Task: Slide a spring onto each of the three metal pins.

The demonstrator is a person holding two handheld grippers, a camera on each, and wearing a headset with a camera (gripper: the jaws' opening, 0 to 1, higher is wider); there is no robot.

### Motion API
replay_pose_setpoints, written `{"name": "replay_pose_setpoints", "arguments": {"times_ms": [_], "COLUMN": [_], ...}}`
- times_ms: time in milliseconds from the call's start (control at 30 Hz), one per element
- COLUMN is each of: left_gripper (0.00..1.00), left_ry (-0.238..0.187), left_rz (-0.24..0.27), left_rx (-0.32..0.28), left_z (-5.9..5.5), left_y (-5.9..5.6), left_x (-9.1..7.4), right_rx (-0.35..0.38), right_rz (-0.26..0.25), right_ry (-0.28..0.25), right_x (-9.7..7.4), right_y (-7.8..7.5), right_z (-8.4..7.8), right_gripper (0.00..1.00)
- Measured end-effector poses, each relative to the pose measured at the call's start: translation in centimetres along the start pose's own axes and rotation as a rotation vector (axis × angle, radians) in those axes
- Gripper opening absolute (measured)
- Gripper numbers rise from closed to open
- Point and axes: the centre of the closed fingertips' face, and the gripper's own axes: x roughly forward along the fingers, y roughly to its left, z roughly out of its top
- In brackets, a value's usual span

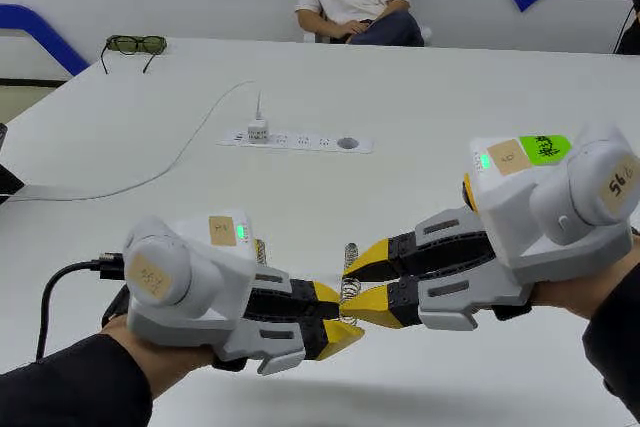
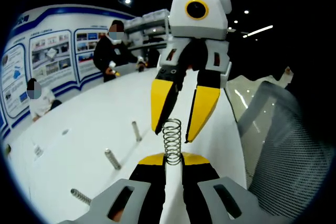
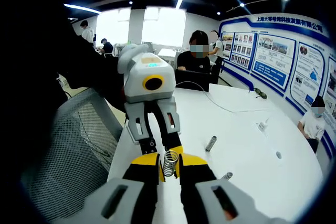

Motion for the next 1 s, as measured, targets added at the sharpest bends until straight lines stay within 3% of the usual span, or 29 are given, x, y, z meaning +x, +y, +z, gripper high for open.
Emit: {"name": "replay_pose_setpoints", "arguments": {"times_ms": [633, 1000], "left_gripper": [0.11, 0.22], "left_ry": [-0.019, -0.027], "left_rz": [0.020, 0.042], "left_rx": [0.013, 0.004], "left_z": [0.6, 0.6], "left_y": [0.2, 0.7], "left_x": [-0.1, -0.4], "right_rx": [0.016, 0.035], "right_rz": [-0.015, -0.046], "right_ry": [-0.020, -0.021], "right_x": [0.0, -0.8], "right_y": [-0.4, -1.3], "right_z": [0.2, 0.0], "right_gripper": [0.12, 0.12]}}
